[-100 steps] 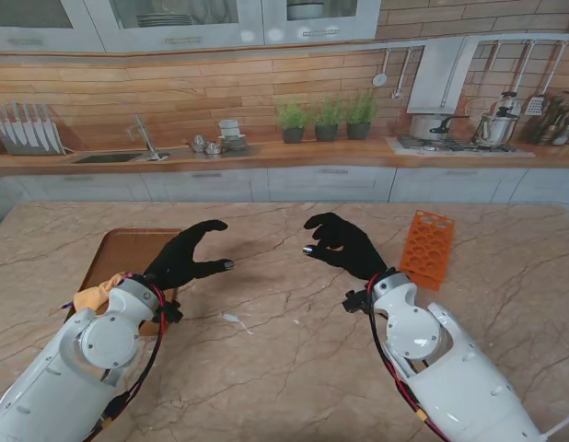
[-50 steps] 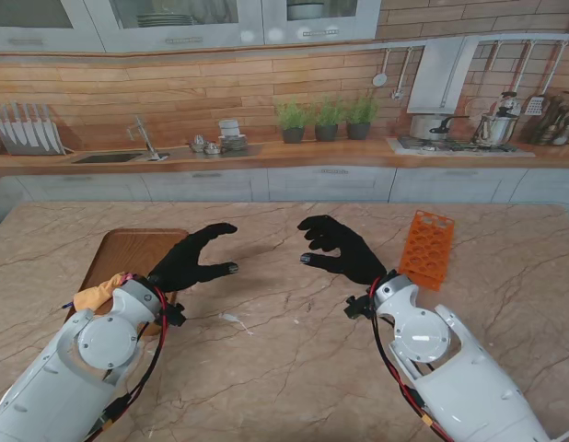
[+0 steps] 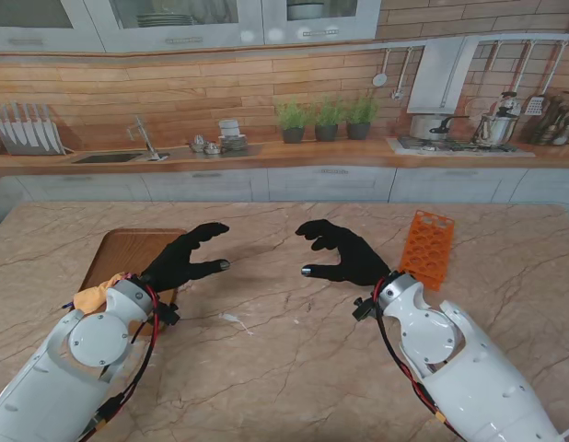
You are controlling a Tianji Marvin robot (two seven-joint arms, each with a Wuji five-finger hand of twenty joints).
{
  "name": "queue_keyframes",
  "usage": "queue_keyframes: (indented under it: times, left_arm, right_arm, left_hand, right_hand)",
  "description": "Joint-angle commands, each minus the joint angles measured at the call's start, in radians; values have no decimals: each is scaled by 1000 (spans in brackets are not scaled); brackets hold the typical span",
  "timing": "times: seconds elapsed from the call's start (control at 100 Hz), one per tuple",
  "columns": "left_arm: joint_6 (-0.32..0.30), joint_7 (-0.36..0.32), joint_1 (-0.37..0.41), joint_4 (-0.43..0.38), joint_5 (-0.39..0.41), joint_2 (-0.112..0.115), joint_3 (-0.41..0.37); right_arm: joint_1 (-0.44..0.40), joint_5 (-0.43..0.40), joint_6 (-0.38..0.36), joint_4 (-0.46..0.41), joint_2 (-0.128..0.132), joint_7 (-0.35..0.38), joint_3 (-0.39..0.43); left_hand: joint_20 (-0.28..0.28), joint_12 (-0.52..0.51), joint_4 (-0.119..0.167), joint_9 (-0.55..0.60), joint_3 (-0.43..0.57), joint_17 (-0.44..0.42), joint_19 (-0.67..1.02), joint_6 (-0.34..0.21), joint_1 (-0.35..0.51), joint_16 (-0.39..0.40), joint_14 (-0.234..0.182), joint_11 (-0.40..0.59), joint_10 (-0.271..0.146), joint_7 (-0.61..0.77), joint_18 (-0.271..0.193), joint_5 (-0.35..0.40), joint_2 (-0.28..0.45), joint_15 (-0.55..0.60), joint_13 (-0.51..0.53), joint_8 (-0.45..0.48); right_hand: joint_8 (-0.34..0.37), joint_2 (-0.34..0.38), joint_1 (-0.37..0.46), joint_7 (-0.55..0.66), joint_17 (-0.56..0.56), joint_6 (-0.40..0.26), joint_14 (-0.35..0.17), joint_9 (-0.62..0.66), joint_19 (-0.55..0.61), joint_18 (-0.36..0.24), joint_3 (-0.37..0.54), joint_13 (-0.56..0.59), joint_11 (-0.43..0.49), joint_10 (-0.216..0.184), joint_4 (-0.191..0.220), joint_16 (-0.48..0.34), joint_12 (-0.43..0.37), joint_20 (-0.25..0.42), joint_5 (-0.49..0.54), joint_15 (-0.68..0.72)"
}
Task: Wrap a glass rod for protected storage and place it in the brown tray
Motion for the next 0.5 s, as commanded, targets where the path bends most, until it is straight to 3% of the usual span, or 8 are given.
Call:
queue_keyframes:
  times: [0.0,0.49]
  left_arm:
    - [-6,0,4,5,0,-1,-6]
    - [-27,-3,10,9,1,1,-22]
  right_arm:
    - [-17,5,-1,-18,-4,1,1]
    - [-31,-19,20,-23,-8,-28,-7]
  left_hand:
    - [-9,-6,8,7,8,-10,19,-27,-17,-1,0,-29,-3,-37,5,9,-34,-11,13,-3]
    - [-11,-3,8,15,7,-19,47,-30,-13,4,0,-35,-3,-44,11,17,-38,-11,22,0]
  right_hand:
    - [-3,-23,-50,-4,7,-28,-28,-12,-26,-17,-19,-18,-15,-27,6,-9,-3,27,-24,-19]
    - [-2,-30,-87,1,9,-25,-25,2,-34,-16,15,-13,-12,-20,9,4,3,46,-9,-9]
